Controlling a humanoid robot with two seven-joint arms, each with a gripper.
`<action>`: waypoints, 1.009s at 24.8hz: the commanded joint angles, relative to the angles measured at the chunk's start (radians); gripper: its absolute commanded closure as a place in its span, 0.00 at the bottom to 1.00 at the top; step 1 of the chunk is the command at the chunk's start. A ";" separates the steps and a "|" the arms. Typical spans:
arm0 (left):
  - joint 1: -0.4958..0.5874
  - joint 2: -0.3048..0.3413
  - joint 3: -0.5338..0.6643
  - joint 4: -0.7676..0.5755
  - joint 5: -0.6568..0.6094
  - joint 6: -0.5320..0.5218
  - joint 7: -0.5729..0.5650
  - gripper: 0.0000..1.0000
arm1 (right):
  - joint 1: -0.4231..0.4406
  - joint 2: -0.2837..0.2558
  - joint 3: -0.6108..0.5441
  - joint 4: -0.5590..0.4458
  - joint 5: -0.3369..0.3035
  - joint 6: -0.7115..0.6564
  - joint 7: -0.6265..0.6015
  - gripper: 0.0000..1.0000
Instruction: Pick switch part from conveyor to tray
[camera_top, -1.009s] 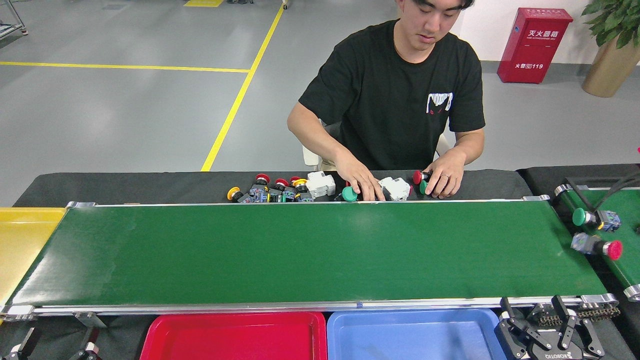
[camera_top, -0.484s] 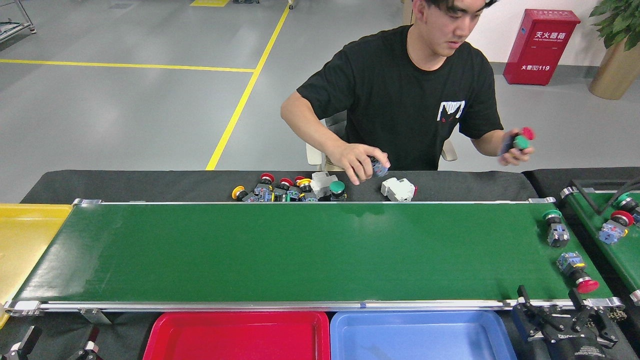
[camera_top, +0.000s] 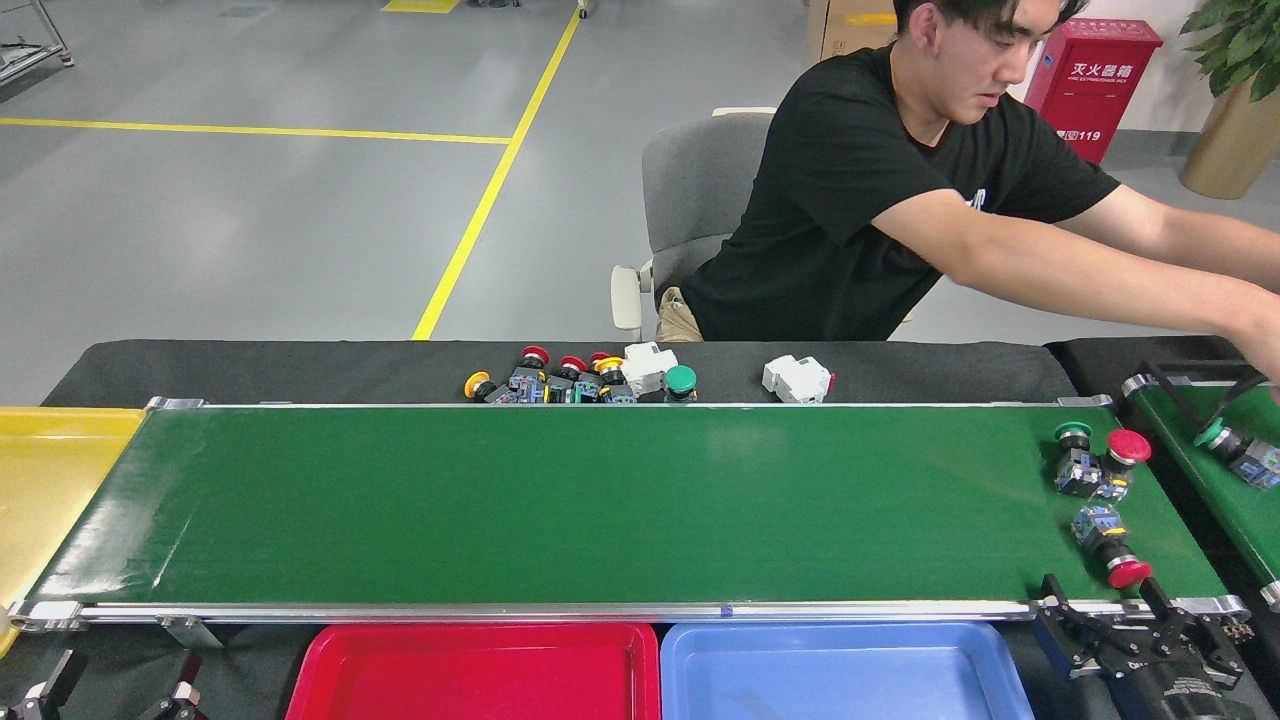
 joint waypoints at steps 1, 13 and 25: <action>-0.010 0.014 0.001 -0.012 0.000 -0.001 0.008 0.00 | -0.034 -0.013 -0.009 0.008 -0.002 -0.004 0.011 0.00; -0.034 0.020 -0.005 -0.011 -0.005 -0.001 0.003 0.00 | -0.078 -0.016 0.037 0.053 0.013 -0.107 0.014 0.81; -0.035 0.019 -0.002 -0.009 -0.005 0.003 0.002 0.00 | -0.051 0.017 0.246 -0.200 0.048 -0.480 -0.045 0.89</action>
